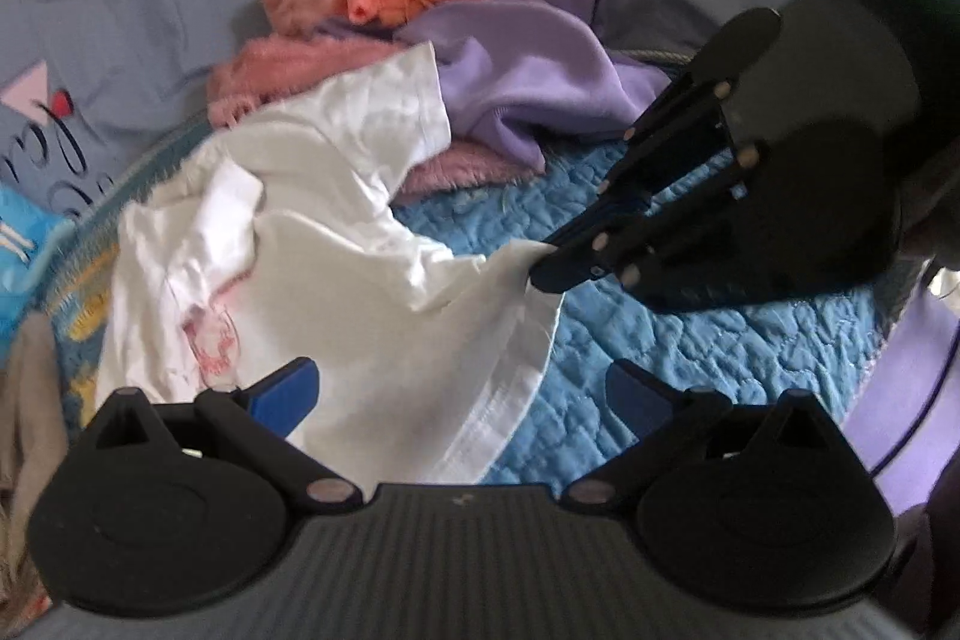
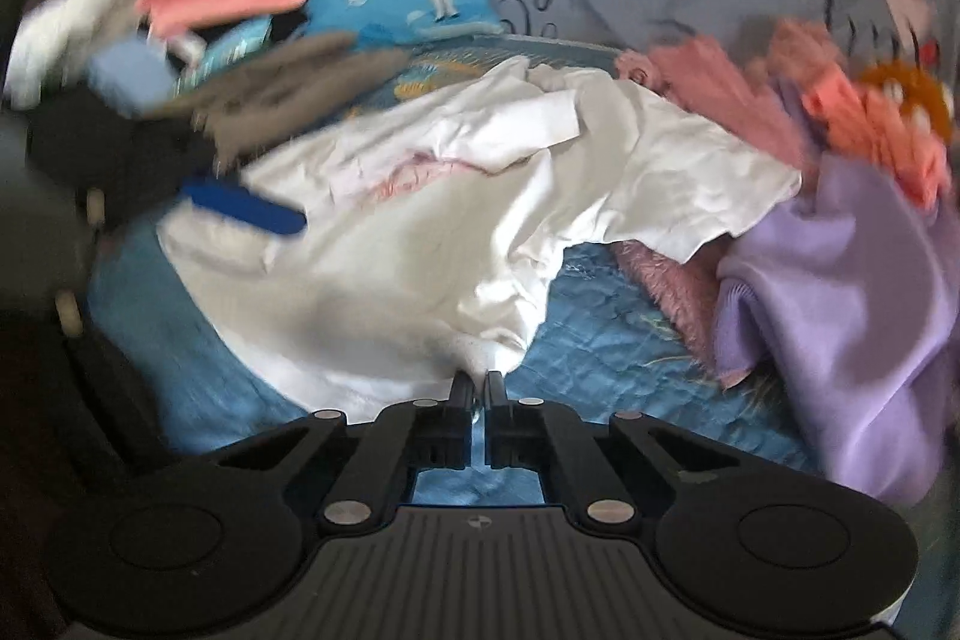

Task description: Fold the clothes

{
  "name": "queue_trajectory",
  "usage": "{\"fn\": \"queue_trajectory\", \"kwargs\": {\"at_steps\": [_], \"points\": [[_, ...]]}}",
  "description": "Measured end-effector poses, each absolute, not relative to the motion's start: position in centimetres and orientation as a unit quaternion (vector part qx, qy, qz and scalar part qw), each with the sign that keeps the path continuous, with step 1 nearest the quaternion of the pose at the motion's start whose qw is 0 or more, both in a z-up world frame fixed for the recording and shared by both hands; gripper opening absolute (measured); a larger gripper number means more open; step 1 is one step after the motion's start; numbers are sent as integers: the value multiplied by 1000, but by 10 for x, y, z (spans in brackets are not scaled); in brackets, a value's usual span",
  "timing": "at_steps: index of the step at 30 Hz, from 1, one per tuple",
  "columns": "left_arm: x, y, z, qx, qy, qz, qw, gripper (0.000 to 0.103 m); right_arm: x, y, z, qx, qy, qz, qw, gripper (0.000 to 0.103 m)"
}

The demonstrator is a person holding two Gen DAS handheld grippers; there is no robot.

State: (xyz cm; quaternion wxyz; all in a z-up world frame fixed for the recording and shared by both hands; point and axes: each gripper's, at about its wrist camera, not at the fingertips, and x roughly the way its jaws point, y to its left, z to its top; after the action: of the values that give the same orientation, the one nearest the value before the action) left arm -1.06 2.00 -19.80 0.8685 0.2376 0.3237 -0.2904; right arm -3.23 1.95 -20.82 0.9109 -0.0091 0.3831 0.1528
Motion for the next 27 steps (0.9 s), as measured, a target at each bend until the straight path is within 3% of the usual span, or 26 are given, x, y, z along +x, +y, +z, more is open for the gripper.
{"fn": "queue_trajectory", "kwargs": {"at_steps": [8,11,13,15,18,24,27], "points": [[-18,-3,-207,303,292,-235,876,99,-25,0,-189,189,389,166,886,3],[-7,-4,-206,270,316,-244,876,79,-25,5,-183,192,388,173,885,3],[4,-4,-207,238,341,-247,875,51,-25,8,-180,189,388,177,885,4],[14,-6,-209,220,356,-239,876,36,-24,9,-179,186,390,177,884,4],[13,-8,-209,223,345,-229,883,34,-22,9,-180,190,394,181,881,5],[10,-8,-202,210,315,-208,902,8,-23,11,-183,200,403,191,873,8],[13,5,-197,173,314,-208,910,6,-26,8,-182,198,404,194,872,12]]}}
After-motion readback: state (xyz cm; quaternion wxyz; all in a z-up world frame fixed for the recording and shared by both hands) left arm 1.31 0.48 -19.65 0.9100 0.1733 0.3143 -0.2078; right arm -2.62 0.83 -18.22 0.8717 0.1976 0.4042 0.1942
